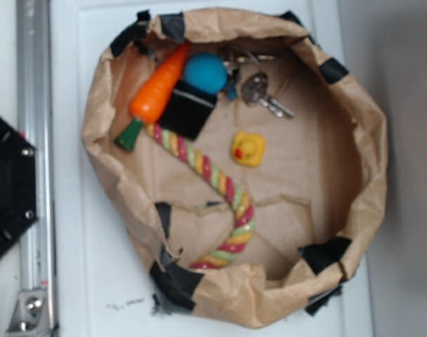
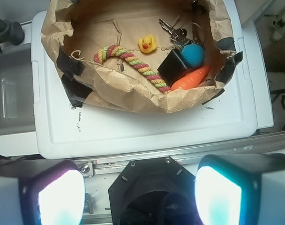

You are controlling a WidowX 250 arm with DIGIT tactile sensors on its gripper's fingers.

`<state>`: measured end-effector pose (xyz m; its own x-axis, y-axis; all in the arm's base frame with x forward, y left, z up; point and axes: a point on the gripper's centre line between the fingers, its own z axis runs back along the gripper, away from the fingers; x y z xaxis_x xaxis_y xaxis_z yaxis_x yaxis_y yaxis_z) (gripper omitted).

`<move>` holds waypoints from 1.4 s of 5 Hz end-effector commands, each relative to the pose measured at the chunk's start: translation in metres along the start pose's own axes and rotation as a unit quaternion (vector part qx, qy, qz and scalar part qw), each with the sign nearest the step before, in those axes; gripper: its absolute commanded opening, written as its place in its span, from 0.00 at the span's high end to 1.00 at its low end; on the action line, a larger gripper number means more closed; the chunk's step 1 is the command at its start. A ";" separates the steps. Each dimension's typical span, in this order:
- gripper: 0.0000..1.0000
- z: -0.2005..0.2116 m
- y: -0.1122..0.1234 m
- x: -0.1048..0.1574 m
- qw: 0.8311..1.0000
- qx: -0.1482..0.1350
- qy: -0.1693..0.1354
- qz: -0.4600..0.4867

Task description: Grab the yellow duck.

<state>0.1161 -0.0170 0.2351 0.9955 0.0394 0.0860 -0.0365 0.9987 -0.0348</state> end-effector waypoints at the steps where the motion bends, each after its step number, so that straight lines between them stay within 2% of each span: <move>1: 0.00 0.000 0.000 0.000 1.000 0.000 0.000 0.000; 2: 0.00 -0.002 -0.001 0.044 0.999 -0.032 -0.040 -0.008; 3: 0.00 -0.012 0.003 0.085 0.994 -0.004 -0.083 0.068; 4: 0.00 -0.049 0.004 0.113 0.990 -0.033 -0.118 0.063; 5: 0.00 -0.090 0.010 0.129 0.984 -0.045 -0.155 0.075; 6: 0.00 -0.120 0.019 0.138 0.986 -0.011 -0.146 0.080; 7: 0.00 -0.120 0.019 0.138 0.986 -0.011 -0.146 0.080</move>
<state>0.2576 -0.0021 0.1149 0.9234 0.1969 0.3295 -0.1781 0.9802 -0.0866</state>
